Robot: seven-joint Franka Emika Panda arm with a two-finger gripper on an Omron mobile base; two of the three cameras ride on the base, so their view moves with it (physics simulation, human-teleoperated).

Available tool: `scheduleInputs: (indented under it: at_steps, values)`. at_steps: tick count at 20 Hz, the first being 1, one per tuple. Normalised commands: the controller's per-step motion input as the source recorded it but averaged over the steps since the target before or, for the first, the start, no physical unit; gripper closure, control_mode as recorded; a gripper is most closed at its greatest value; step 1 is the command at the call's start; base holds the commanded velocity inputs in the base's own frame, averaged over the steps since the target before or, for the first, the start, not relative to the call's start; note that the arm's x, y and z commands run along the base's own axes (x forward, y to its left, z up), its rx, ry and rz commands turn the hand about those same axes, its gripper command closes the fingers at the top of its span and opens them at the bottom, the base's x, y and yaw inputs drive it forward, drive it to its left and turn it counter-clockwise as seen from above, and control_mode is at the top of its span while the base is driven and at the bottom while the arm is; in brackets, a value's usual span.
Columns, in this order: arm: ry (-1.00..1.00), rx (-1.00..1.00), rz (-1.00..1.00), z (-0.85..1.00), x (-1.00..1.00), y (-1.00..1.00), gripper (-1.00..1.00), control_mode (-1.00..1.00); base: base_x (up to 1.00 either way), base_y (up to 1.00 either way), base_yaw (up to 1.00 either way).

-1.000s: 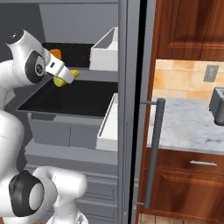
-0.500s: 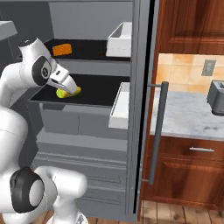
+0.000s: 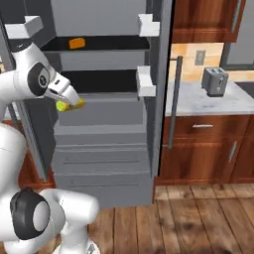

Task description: Take the cheese, shrimp, and corn from the fridge and place them on the plate on the dining counter to create an appetizer plate.

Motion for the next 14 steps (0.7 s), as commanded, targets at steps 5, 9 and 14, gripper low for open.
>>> scheduleInputs:
  at_steps: [5,9,14]
  values:
    - [0.0,0.0,0.0,0.0,0.0,0.0,1.0,1.0,-0.85,0.13,-0.83]
    - [0.0,0.0,0.0,0.0,0.0,0.0,1.0,1.0,-0.99,0.0,-0.7]
    - [0.0,0.0,0.0,0.0,0.0,0.0,1.0,1.0,-1.0,-0.26,-0.57]
